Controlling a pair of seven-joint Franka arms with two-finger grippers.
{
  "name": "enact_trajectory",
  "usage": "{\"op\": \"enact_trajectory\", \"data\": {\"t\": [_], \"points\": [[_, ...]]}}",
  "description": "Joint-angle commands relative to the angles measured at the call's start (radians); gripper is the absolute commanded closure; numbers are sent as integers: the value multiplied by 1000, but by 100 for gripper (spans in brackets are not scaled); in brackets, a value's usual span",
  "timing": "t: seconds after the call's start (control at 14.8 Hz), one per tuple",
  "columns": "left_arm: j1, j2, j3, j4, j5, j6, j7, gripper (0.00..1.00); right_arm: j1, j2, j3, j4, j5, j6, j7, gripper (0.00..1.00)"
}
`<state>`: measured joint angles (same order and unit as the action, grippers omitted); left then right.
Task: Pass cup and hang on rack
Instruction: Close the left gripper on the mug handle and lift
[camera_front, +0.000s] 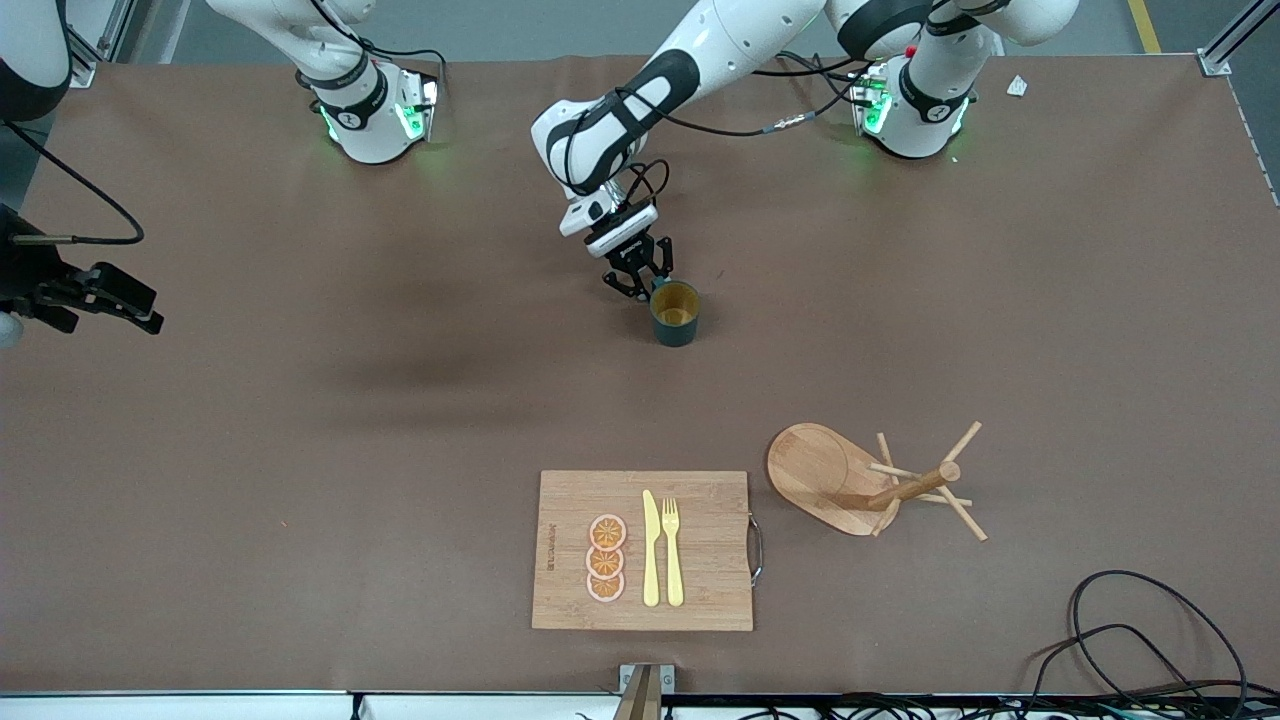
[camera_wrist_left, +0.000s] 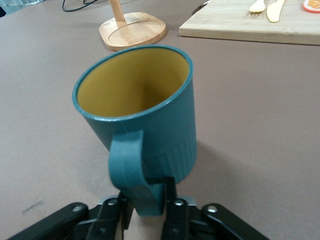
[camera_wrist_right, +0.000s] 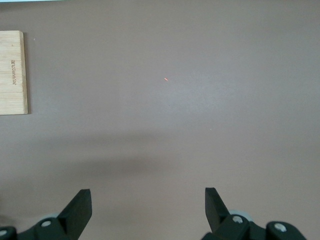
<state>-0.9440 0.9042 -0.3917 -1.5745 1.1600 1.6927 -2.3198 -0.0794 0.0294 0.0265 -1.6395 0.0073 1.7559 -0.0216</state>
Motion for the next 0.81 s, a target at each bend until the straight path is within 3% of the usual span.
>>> {"op": "enact_trajectory", "data": {"t": [0.0,0.41,0.74], "points": [[-10,8,8,16,21,-4,25,80,0,-19,0,-6,11,-7,5,0],[23,-22,2,47,-19,-4,95,92,0,-19,0,-6,11,-7,3,0],[132,-89,-24,142,-232,86,209,94,0,-19,-2,-6,11,-7,3,0]]}}
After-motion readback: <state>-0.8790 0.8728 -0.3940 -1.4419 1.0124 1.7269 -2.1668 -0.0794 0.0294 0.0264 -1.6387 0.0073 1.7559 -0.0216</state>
